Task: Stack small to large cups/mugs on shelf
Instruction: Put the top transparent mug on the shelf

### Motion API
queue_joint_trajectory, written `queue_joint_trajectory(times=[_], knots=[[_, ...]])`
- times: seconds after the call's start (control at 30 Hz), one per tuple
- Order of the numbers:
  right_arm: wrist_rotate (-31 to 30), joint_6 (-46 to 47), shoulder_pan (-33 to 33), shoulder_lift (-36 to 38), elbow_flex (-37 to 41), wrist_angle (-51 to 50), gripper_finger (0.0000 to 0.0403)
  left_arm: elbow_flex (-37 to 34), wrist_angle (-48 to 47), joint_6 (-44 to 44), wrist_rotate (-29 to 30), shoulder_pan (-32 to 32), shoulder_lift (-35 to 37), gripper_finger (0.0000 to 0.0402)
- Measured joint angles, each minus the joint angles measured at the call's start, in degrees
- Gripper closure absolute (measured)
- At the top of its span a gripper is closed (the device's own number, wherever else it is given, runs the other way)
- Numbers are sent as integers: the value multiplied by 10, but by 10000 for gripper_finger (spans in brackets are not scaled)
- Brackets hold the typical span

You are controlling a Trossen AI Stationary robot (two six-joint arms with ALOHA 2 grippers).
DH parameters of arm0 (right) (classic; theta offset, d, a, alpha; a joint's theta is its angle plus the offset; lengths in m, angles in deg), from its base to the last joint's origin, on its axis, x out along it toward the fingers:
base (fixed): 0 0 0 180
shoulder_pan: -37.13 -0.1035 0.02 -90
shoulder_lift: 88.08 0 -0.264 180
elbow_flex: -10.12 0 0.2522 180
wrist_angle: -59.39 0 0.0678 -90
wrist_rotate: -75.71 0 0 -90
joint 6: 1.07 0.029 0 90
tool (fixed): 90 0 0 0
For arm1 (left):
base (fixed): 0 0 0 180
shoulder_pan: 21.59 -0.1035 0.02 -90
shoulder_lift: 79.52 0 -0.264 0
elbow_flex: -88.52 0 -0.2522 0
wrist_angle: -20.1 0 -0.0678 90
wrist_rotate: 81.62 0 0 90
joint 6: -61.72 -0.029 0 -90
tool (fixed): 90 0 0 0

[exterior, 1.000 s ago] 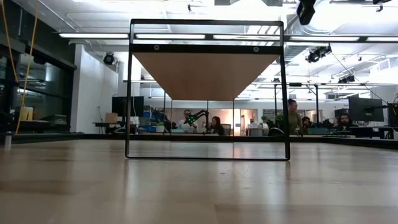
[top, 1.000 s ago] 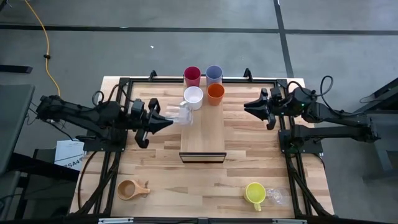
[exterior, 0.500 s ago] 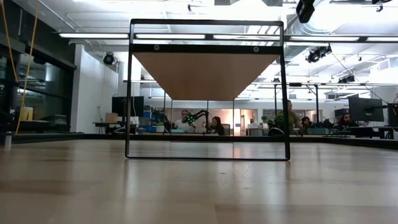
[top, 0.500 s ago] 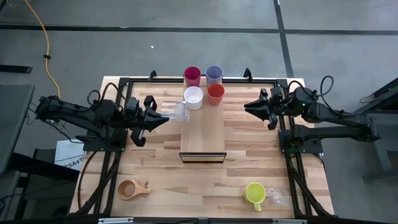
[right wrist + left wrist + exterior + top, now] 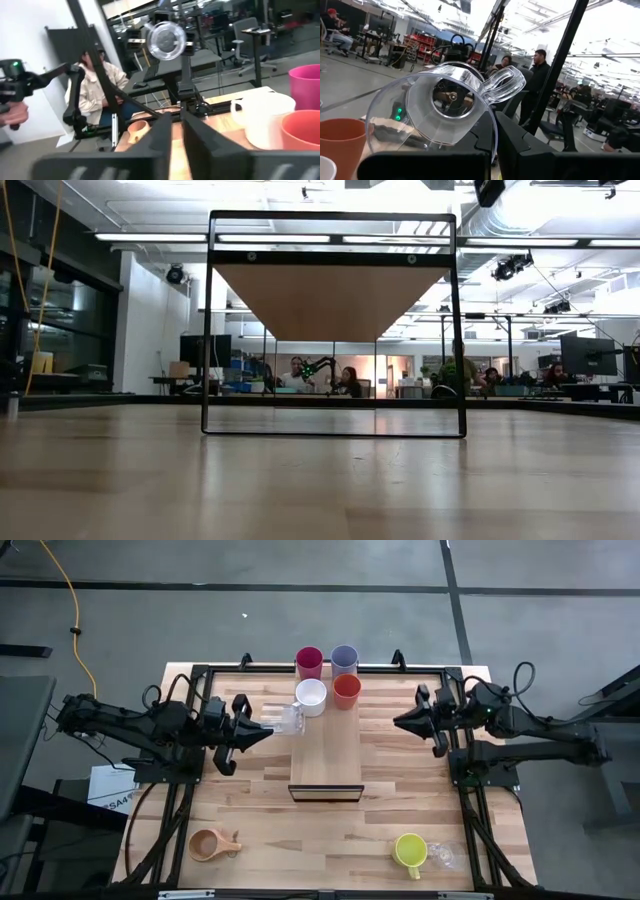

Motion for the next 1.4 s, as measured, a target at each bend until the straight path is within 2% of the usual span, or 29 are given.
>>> queue_joint_trajectory(times=[0.1, 0.33, 0.53, 0.6, 0.7, 0.83, 1.0, 1.1, 1.23, 1.4], knots=[[0, -1, -13, 0, 0, 0, 396, 0, -1, 0, 0, 0, 0, 401], [-66, 6, -36, 0, 0, -32, 402, 0, -2, 0, 0, 0, 0, 401], [-71, 3, -37, 0, 0, -31, 403, 2, -6, 9, 4, 0, 0, 401], [-71, 3, -37, 0, 0, -31, 403, 21, -36, 27, 14, 0, -5, 401], [-71, 3, -36, 0, 0, -31, 403, 89, -151, 35, 43, 0, -27, 401], [-71, 3, -36, 0, 0, -38, 403, 241, -373, 70, 65, -2, -105, 401], [-71, 3, -36, 0, 0, -51, 403, 459, -677, 128, 61, -29, -259, 402], [-71, 3, -36, 0, 0, -53, 403, 561, -802, 140, 60, -49, -352, 401], [-71, 3, -36, 0, 0, -54, 403, 652, -898, 134, 29, -67, -458, 402], [-71, 3, -36, 0, 0, -57, 403, 692, -934, 108, 22, -72, -541, 401]])
